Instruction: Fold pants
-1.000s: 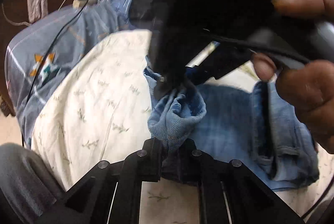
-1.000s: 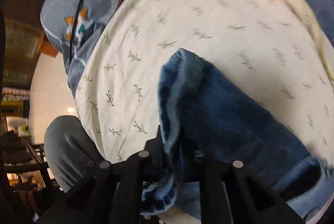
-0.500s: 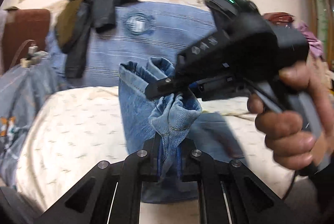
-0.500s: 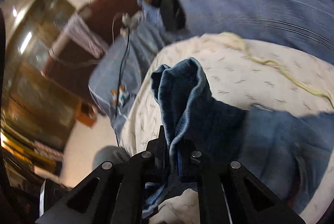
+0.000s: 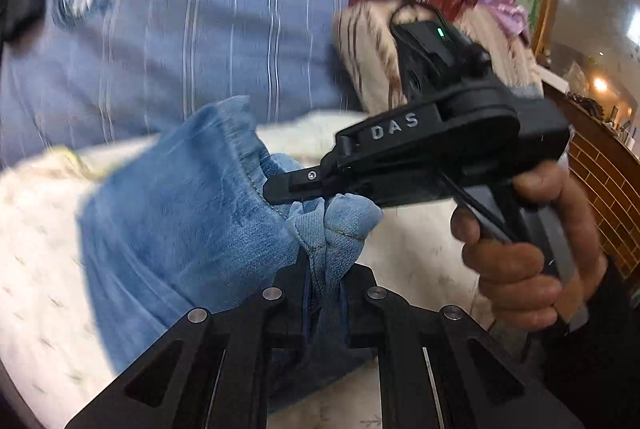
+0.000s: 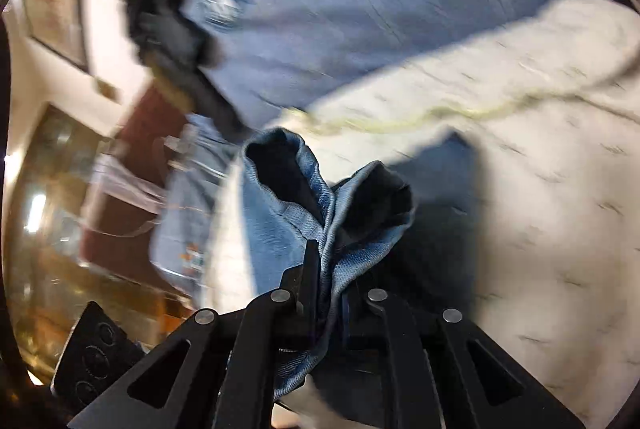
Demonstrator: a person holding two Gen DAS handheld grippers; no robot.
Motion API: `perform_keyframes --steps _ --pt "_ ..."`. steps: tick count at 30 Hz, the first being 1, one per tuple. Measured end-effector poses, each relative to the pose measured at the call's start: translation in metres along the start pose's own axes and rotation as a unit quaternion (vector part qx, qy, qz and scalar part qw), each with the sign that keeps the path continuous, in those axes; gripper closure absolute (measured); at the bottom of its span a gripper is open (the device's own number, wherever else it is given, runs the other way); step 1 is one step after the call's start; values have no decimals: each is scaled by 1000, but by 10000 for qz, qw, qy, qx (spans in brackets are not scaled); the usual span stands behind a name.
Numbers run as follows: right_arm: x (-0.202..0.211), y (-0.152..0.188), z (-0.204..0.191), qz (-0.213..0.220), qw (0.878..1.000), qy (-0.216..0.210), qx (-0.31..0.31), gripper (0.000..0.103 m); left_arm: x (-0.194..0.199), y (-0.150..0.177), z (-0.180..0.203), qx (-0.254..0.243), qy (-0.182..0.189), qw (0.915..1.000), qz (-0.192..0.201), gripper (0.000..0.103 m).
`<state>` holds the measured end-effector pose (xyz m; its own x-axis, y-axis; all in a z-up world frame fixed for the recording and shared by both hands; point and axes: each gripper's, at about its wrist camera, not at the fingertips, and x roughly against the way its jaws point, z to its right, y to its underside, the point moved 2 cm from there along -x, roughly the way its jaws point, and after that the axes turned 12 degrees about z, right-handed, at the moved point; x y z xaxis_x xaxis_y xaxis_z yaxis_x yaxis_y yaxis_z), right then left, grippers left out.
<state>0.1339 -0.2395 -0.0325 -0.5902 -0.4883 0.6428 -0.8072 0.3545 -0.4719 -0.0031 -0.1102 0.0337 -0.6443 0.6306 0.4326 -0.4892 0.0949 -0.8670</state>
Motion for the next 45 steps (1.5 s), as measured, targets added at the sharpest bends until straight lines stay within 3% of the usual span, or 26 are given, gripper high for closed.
perform_keyframes --steps 2,5,6,8,11,14,16,18,21,22,24,27,30,32,35,37,38,39,40,43,45 --pt "-18 4 14 -252 9990 355 -59 76 -9 17 -3 -123 -55 9996 -258 88" --pt "-20 0 18 -197 9988 432 -122 73 -5 22 -14 136 106 9993 -327 81" --pt "-15 -4 16 -14 9986 533 -7 68 4 17 -15 275 356 9985 -314 70" --pt "1 -12 3 441 9963 675 307 63 26 6 -18 412 909 9948 -202 61" --pt "17 -18 -16 1002 9934 299 477 61 53 -14 -37 849 1451 9857 -99 59" --pt "28 -18 -31 1316 9888 -167 686 57 71 -30 -73 1312 1511 9796 172 55" --pt "26 -13 -40 1264 9880 -311 828 55 77 -38 -110 1565 1152 9800 435 53" --pt "16 -8 -49 1133 9877 -246 1051 55 80 -39 -148 1836 413 9802 615 51" --pt "-6 -5 -59 1061 9843 186 1399 58 69 -26 -204 2290 -701 9704 295 52" --pt "-17 -5 -62 1004 9829 386 1496 62 64 -20 -217 2409 -803 9671 177 52" --pt "-30 -4 -60 821 9825 656 1540 100 55 -6 -237 2645 -960 9595 -84 52" --pt "-10 -8 -58 1110 9833 556 1331 101 53 5 -249 2817 -980 9540 -320 52" --pt "7 -10 -49 1250 9812 811 1229 102 54 1 -246 2617 -1033 9591 -299 49" --pt "-18 -7 -25 854 9795 1428 1139 101 47 5 -237 2441 -1033 9634 -400 49" --pt "-38 -2 -8 504 9873 1327 713 101 18 6 -223 2312 -1029 9639 -827 49" --pt "-24 -5 -21 691 9842 1319 955 90 7 0 -219 2339 -1019 9633 -835 49" --pt "-13 -6 -25 802 9852 1169 963 67 -4 -8 -218 2481 -944 9605 -832 49" --pt "-5 -6 -27 885 9869 975 933 34 -10 -11 -220 2606 -891 9578 -825 49" --pt "5 -7 -28 1014 9879 784 877 24 -22 -17 -221 2729 -848 9548 -824 48" --pt "11 -11 -13 1127 9889 784 560 22 -35 -17 -228 2983 -732 9475 -890 47" --pt "-4 -12 9 849 9926 860 83 22 -52 -13 -232 3180 -575 9413 -981 46"
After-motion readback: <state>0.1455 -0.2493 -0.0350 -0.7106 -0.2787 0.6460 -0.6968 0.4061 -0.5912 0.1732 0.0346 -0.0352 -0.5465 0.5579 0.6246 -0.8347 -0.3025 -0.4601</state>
